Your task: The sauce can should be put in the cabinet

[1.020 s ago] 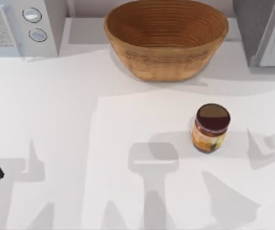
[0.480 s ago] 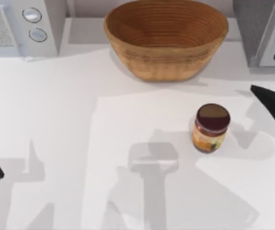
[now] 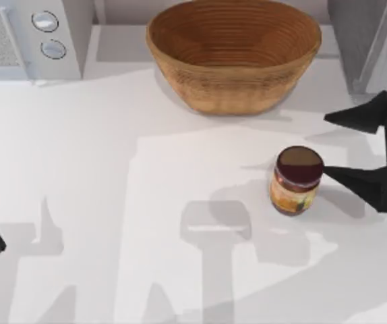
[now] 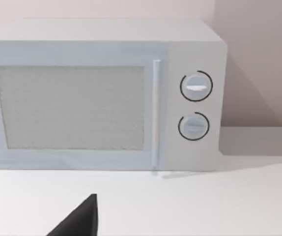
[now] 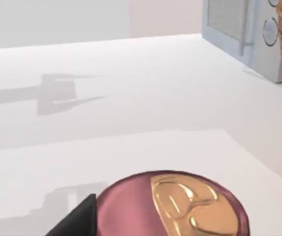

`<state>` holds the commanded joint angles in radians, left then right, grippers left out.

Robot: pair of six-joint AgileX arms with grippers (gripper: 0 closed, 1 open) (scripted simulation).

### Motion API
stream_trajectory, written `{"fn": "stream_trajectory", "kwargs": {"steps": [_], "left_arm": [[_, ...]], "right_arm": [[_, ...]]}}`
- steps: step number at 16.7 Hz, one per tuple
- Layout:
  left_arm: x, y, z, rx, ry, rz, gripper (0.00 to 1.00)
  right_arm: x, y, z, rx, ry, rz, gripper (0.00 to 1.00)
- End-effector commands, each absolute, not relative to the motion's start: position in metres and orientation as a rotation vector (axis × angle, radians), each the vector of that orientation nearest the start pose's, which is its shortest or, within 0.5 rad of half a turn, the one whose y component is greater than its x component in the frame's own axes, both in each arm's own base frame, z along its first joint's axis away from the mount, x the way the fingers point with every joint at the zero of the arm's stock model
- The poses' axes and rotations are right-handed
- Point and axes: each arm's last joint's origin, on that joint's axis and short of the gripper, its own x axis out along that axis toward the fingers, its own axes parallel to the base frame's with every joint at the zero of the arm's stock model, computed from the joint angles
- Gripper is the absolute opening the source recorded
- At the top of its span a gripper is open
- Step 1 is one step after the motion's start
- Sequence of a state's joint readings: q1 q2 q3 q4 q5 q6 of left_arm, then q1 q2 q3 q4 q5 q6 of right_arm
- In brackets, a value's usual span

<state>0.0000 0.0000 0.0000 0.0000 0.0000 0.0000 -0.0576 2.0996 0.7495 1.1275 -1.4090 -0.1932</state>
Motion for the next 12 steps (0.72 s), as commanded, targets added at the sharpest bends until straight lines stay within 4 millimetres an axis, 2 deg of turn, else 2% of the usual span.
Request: {"fn": "stream_trajectory", "kwargs": {"steps": [3, 6, 8, 12], "left_arm": [[0.106, -0.001, 0.160, 0.000, 0.000, 0.000, 1.00], [0.106, -0.001, 0.160, 0.000, 0.000, 0.000, 1.00], [0.106, -0.001, 0.160, 0.000, 0.000, 0.000, 1.00], [0.106, -0.001, 0.160, 0.000, 0.000, 0.000, 1.00]], "right_arm": [[0.351, 0.013, 0.044, -0.007, 0.026, 1.486, 1.00], [0.353, 0.013, 0.016, -0.002, 0.006, 1.545, 1.00], [0.352, 0.012, 0.007, 0.000, 0.000, 1.561, 1.00], [0.352, 0.012, 0.007, 0.000, 0.000, 1.561, 1.00]]}}
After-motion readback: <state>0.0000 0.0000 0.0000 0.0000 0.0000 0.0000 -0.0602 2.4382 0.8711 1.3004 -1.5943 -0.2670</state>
